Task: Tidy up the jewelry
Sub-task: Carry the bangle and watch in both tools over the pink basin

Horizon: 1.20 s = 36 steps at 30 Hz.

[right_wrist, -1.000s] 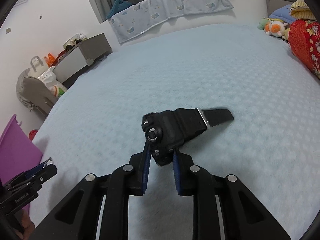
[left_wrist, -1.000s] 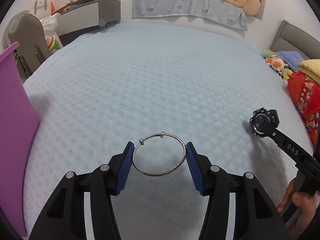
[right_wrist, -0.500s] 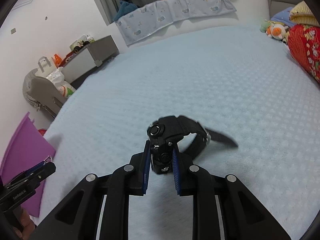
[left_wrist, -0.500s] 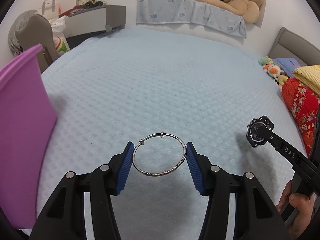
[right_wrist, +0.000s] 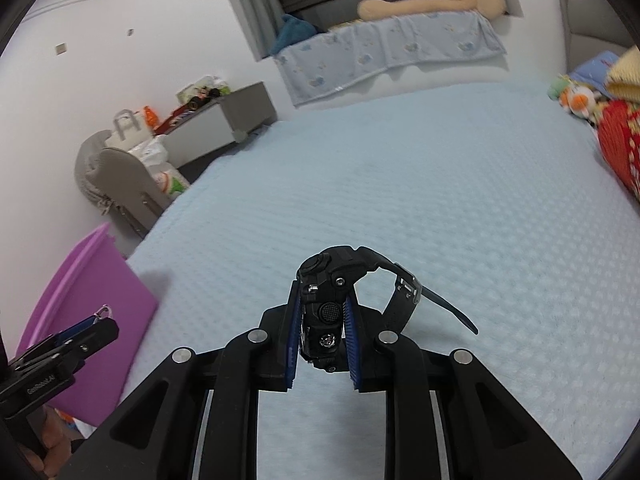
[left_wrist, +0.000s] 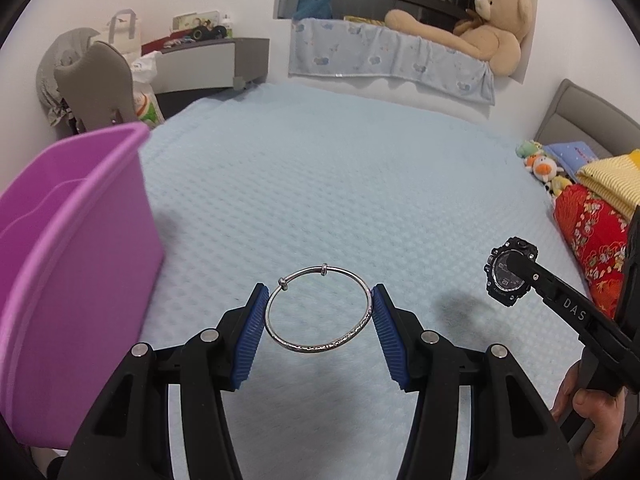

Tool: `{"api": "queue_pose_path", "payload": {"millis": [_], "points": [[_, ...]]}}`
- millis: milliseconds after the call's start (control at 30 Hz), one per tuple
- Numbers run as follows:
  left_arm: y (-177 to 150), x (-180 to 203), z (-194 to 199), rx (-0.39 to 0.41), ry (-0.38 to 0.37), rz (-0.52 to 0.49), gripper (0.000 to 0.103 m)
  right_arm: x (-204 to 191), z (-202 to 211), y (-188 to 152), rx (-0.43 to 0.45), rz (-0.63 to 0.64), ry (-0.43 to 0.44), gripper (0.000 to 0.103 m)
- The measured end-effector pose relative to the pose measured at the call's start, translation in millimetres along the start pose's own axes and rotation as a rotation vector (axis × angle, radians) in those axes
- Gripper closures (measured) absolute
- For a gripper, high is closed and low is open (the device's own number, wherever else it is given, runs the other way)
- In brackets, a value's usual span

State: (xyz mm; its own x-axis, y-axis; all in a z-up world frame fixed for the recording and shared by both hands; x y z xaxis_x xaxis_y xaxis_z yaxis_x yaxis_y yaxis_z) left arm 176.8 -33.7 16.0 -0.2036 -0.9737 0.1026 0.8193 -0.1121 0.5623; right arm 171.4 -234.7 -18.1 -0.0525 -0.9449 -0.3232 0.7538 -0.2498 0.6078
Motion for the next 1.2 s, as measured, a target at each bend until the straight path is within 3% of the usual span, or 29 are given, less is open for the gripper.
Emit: {"api": "queue_pose_path", "payload": {"millis": [400,600,900,1200], "points": [[25.8,-56.6,83.1,0.098,0.027,0.065,0.052,-132.5,35.2,39.6,0.039,0.137,0.178,0.084],[40.8,-131.2,122.2,0.118,0.093,0.164,0.052,-217.7,33.7,58.2,0.027,0.232,0.287,0.084],[28.6,-249.7,132.0,0.059,0.223,0.355,0.052,-342.7,3.1,66.2,-0.055,0.384,0.424,0.084],[9.0,-313.0,116.7,-0.001,0.292,0.460,0.052,-426.9,-52.6,55.6,-0.216,0.504,0.460,0.084]]}}
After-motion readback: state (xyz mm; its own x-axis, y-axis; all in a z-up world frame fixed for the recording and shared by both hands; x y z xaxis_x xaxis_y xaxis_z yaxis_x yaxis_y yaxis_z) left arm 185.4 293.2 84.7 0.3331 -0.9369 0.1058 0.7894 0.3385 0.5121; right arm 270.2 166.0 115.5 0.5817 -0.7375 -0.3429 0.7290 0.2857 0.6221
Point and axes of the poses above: each gripper's, at about its wrist camera, not at the fingertips, and z roughly against the way its jaws point, x to its right, y to its top, the point moved 7 cm from there along -z, roughly the way its jaws point, and after that the axes turned 13 degrees about -x, right-handed, at the moved point
